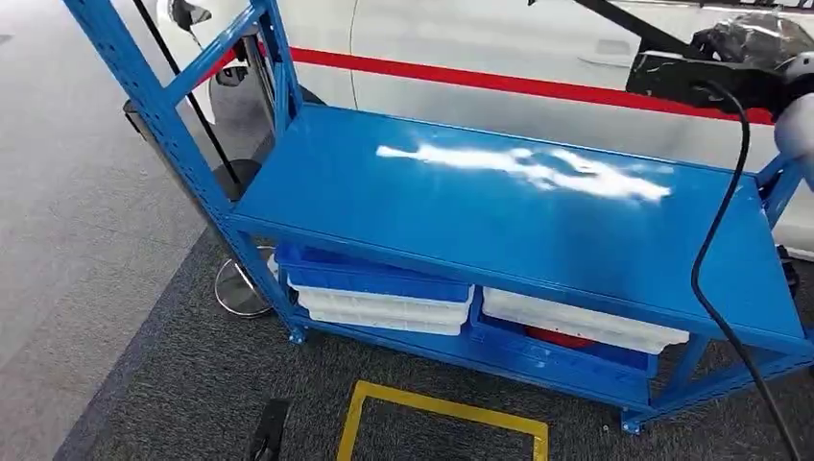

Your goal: Take the parts from the cabinet and place them on the table.

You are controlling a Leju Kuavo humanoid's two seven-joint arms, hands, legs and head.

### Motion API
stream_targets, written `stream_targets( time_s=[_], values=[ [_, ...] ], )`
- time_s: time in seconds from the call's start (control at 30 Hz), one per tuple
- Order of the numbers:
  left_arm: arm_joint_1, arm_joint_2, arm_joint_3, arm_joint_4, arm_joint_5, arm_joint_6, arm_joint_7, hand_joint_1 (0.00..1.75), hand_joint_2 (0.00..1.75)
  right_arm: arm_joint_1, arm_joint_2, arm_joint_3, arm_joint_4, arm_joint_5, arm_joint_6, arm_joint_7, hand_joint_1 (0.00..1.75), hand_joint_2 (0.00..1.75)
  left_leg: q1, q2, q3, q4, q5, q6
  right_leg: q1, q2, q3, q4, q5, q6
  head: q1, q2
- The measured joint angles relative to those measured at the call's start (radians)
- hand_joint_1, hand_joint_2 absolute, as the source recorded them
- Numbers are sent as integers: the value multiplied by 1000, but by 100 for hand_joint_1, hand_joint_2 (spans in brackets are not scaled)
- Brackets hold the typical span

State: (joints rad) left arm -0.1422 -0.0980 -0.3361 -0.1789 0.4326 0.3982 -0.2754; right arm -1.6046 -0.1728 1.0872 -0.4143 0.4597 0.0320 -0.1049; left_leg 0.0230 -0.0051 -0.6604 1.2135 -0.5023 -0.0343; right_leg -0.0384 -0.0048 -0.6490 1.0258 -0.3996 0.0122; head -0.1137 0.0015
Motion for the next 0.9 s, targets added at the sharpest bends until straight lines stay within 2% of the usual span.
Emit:
stream_targets(
  time_s=[0.03, 0.07, 0.1, 0.2, 0.27, 0.3, 0.33, 0.37, 0.43, 0.47, 0.5, 0.53, 0.57, 0.6, 0.63, 0.67, 0.7, 0.77, 0.8, 0.83, 0.87, 0.9],
  values=[
    [-2, 0, 0, 0, 0, 0, 0, 0, 175, -1, -1, -1, -1, 0, 0, 0, 175, 175, 6, 1, 62, -96, 29, -6, -3, 0, -8, 7, 3, 5, 0, 0],
    [-5, 0, 0, 0, 0, 0, 0, 0, 175, -2, -2, -2, -1, -1, 0, 0, 175, 175, 9, 0, 95, -163, 6, -11, -4, -1, -15, 11, 6, 12, 0, 0],
    [-6, -1, -1, 0, -1, -1, 2, 0, 175, -3, -6, -3, -3, -3, -2, 0, 175, 175, -4, -7, 102, -167, 17, 9, -1, 1, -21, 11, 13, 22, 0, 0],
    [-6, -1, -1, 0, -1, -1, 2, 0, 175, -3, -6, -3, -3, -3, -2, 0, 175, 175, -4, -8, 99, -165, 19, 13, -1, 0, -21, 10, 15, 24, 0, 0],
    [-6, -1, -2, 0, -1, -1, 3, 0, 175, -2, -6, -3, -5, -3, -2, -1, 175, 175, -3, -8, 94, -163, 21, 17, -1, 1, -22, 9, 19, 29, 0, 0],
    [-5, 0, -2, 0, -1, -1, 4, 0, 175, -2, -6, -3, -6, -4, -2, -2, 175, 175, -5, -9, 90, -166, 20, 19, 2, 2, -23, 9, 24, 35, 0, 0],
    [-8, 1, -9, 0, -1, -1, 8, 0, 175, 5, -14, -5, -7, -8, -2, -4, 175, 175, -4, -2, 73, -178, 52, 62, -7, 4, -39, 20, 1, 53, 0, 0],
    [-9, 1, -11, 0, -2, 0, 8, 0, 175, 6, -14, -5, -7, -9, -2, -5, 175, 175, -5, -2, 62, -180, 62, 70, -4, 4, -56, 70, -55, 50, 0, 0],
    [-8, 1, -15, 0, -1, 0, 8, 0, 175, 8, -16, -5, -7, -10, -1, -5, 175, 175, -12, -2, 37, -179, 81, 77, 2, 5, -104, 229, -160, 49, 0, 0],
    [-8, 0, -16, 0, -1, 0, 8, 0, 175, 12, -17, -5, -7, -10, 0, -5, 175, 175, -16, -2, 24, -179, 91, 80, 6, 5, -117, 294, -181, 48, 0, 0],
    [-8, 0, -17, 0, -1, 0, 8, 0, 175, 18, -17, -5, -7, -10, 1, -5, 175, 175, -20, -2, 14, -179, 99, 81, 9, 5, -114, 318, -171, 46, 0, 0],
    [-8, 0, -17, 0, -1, 0, 8, 0, 175, 25, -17, -5, -7, -10, 2, -5, 175, 175, -24, -2, 3, -178, 108, 81, 12, 5, -89, 300, -142, 40, 0, 0],
    [-9, 0, -17, 0, -1, 0, 9, 0, 175, 31, -16, -5, -7, -10, 3, -5, 175, 175, -28, -2, -6, -178, 115, 81, 16, 5, -48, 249, -110, 32, 0, 0],
    [-9, 0, -17, 0, -1, 1, 9, 0, 175, 34, -16, -5, -7, -10, 3, -5, 175, 175, -31, -3, -14, -178, 124, 81, 22, 5, 11, 167, -82, 20, 0, 0],
    [-9, -2, -17, 0, -1, 2, 9, 0, 175, 34, -16, -5, -8, -10, 3, -5, 175, 175, -33, -3, -20, -177, 131, 80, 31, 6, 70, 82, -79, 5, 0, 0],
    [-10, -3, -17, 0, -1, 4, 9, 0, 175, 35, -14, -5, -9, -10, 3, -5, 175, 175, -40, -3, -28, -177, 138, 75, 34, 3, 113, 11, -110, -5, 0, 0],
    [-9, -3, -17, 0, 0, 5, 9, 0, 175, 38, -13, -5, -9, -10, 2, -5, 175, 175, -35, -2, -29, -182, 148, 71, 36, 3, 108, 6, -104, 2, 0, 0],
    [-8, -5, -17, 0, 0, 7, 8, 0, 175, 43, -12, -5, -8, -10, 3, -5, 175, 175, -30, -2, -31, -190, 167, 61, 43, 3, 100, -1, -90, -6, 0, 0],
    [-6, -5, -17, 0, 0, 7, 6, 0, 175, 48, -11, -5, -8, -10, 3, -5, 175, 175, -37, -5, -34, -199, 176, 55, 35, -1, 97, -14, -75, -13, 0, 0],
    [-5, -4, -17, 0, 0, 7, 6, 0, 175, 51, -9, -5, -7, -10, 5, -6, 175, 175, -35, -7, -44, -190, 156, 50, 28, -11, 92, -26, -57, -18, 0, 0],
    [-4, -4, -17, 0, 0, 8, 5, 0, 175, 56, -4, -4, -7, -9, 5, -8, 175, 175, -36, -5, -65, -149, 93, 43, 25, -10, 79, -32, -42, -26, 0, 0],
    [-4, -4, -17, 0, 0, 8, 5, 0, 175, 59, -3, -4, -7, -9, 5, -11, 175, 175, -30, -3, -84, -78, 30, 36, 24, -10, 66, -32, -32, -27, 0, 0]
  ],
)
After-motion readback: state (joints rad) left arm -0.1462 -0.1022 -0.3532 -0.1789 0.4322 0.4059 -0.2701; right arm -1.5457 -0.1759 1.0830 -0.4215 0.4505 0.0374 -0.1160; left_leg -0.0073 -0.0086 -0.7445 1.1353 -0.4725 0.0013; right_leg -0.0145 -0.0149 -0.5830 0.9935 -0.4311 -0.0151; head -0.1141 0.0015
